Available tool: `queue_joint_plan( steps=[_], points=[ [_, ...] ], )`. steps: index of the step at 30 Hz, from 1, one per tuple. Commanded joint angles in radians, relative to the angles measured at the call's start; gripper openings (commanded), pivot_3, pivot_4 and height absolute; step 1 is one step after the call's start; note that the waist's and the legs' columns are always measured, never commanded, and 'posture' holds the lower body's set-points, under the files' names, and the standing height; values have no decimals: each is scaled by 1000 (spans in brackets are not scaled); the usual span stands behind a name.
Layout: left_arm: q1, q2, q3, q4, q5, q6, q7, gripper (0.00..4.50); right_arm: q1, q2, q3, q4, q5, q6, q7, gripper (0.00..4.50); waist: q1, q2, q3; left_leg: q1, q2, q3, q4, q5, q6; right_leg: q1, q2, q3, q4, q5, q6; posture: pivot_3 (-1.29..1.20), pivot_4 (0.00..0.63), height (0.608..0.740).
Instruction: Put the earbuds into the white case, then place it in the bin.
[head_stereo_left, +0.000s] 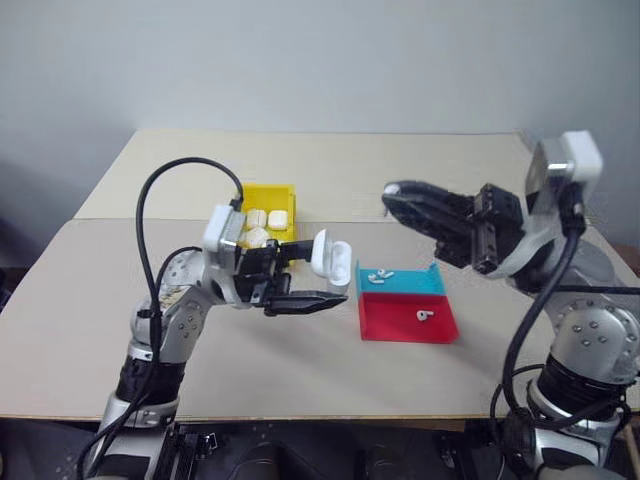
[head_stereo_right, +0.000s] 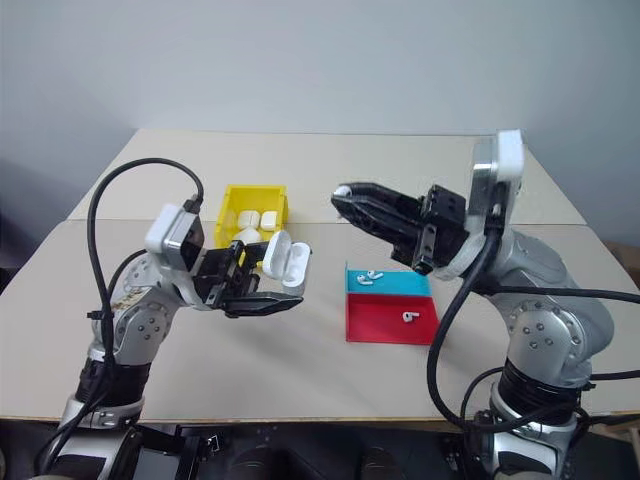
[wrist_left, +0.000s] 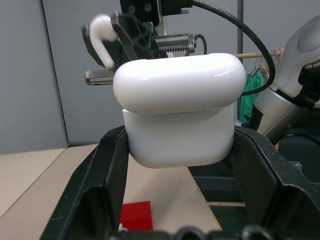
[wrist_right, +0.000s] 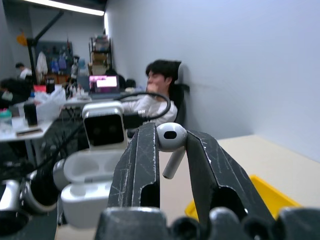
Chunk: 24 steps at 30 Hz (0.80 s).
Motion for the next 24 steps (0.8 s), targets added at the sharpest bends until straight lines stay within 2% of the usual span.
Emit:
queue_joint_plan(
  steps=[1, 9, 24],
  points=[
    [-29, -22, -10, 10, 7, -23, 6, 2764, 9, -11, 57, -58, 24, -33, -47, 624, 0, 0, 0, 0, 0, 0, 0, 0, 0, 0, 0, 0, 0, 0, 0, 0, 150, 740],
    [-33, -24, -5, 14, 14, -24, 7, 2764, 64, -58, 172, -73, -23, -107, -63, 624, 0, 0, 0, 0, 0, 0, 0, 0, 0, 0, 0, 0, 0, 0, 0, 0, 150, 740],
    [-29, -26, -7, 5, 19, -16, 3, 2764, 85, -145, 239, -63, -5, -141, -57, 624, 0, 0, 0, 0, 0, 0, 0, 0, 1, 0, 0, 0, 0, 0, 0, 0, 150, 740]
  ],
)
